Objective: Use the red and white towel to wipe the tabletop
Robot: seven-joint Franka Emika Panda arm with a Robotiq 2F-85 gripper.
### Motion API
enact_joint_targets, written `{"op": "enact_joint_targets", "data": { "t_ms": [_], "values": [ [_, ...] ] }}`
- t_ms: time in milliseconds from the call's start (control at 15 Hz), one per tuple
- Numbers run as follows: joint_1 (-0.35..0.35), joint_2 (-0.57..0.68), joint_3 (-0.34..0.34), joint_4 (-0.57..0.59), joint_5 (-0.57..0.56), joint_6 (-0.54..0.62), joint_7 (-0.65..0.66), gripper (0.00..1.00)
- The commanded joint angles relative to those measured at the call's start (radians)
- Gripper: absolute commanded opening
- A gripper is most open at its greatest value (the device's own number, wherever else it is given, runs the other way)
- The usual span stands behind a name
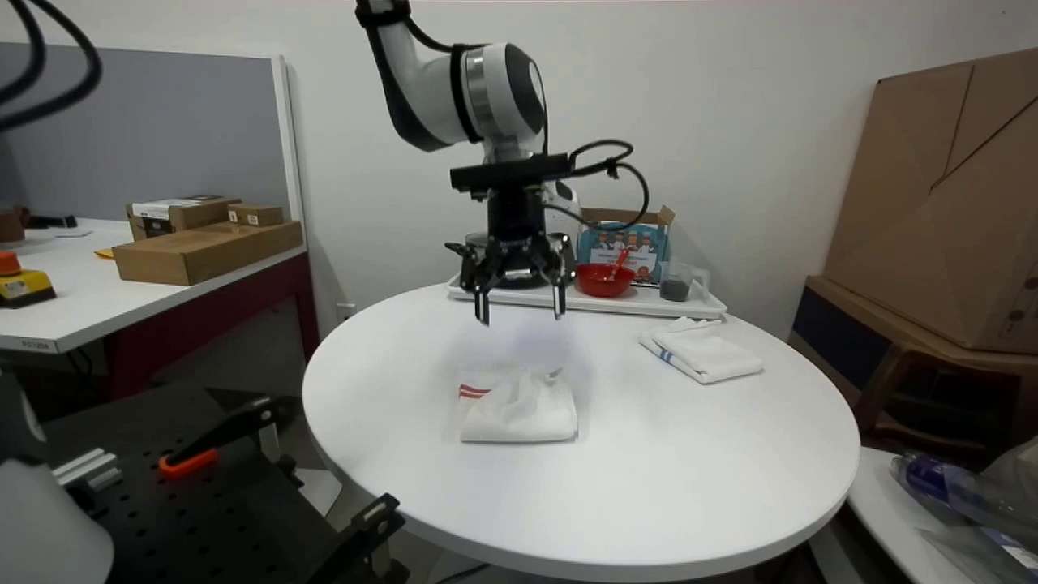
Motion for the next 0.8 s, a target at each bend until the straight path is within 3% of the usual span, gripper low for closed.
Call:
{"op": "enact_joint_targets", "data": {
  "t_ms": [0,267,333,467,733],
  "values": [
    [0.003,-0.241,-0.027,-0.129,0.036,0.017,-0.004,1.00],
    [0.026,-0.442,-0.008,-0.170,0.073,-0.092,-0.072,1.00],
    [0.018,-0.332,-0.023,-0.114,0.030,-0.047,-0.027,1.00],
    [0.024,-0.378,-0.019,-0.124,0.034,-0.061,-0.031,1.00],
    [0.022,-0.339,-0.025,-0.123,0.033,-0.053,-0.030,1.00]
  ]
}}
